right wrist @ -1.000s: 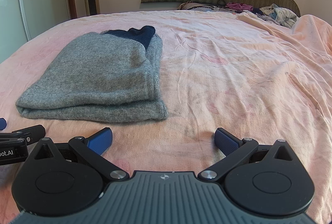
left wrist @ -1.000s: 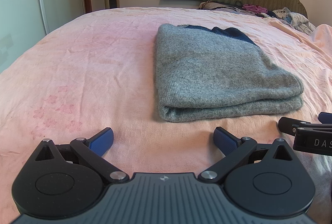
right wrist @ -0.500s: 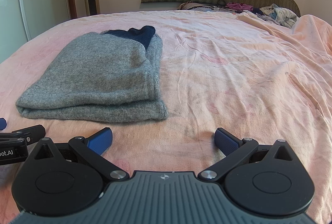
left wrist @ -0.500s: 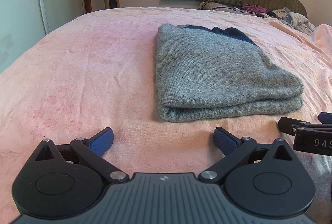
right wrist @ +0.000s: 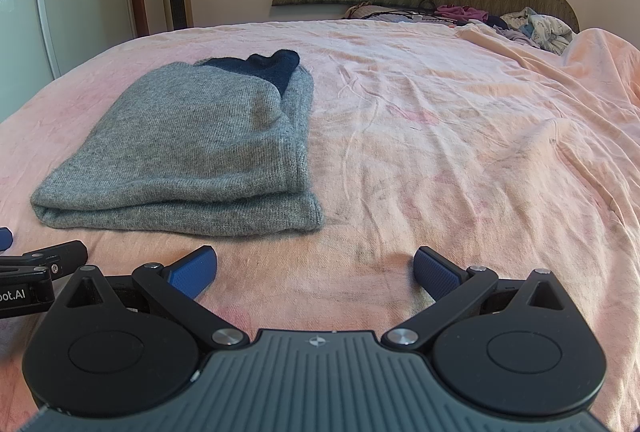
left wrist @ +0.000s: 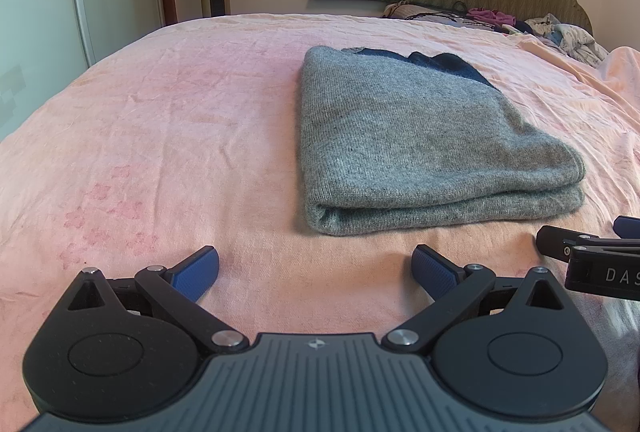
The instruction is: Fold small clothes
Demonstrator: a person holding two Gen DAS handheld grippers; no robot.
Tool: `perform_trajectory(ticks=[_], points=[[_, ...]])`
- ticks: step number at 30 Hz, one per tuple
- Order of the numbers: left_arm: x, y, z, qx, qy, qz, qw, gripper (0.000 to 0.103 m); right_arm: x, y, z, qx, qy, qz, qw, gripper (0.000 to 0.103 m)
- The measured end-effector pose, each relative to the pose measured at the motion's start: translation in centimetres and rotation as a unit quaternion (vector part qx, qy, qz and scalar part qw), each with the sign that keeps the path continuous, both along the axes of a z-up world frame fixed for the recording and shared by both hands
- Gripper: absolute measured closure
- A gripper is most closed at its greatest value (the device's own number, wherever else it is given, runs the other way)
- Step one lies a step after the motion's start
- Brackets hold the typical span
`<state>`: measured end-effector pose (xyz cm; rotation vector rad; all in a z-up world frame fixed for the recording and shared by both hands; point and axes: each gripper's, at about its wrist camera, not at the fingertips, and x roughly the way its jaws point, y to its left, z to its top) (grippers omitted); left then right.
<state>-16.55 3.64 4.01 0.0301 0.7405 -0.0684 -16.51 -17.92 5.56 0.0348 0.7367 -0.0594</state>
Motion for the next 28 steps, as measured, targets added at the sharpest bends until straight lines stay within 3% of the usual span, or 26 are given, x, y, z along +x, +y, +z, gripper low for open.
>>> perform_trajectory(ticks=[24, 28], points=[[-0.15, 0.22, 0.2, 0.002, -0.004, 0.013, 0.9999, 0.0, -0.01, 0.0, -0.01, 0.0, 0.0, 0.0, 1.0, 0.0], [-0.29, 0.47, 0.68, 0.003, -0.006, -0.009, 0.9999, 0.0, -0.03, 0.0, 0.0, 0.001, 0.0, 0.0, 1.0, 0.0]])
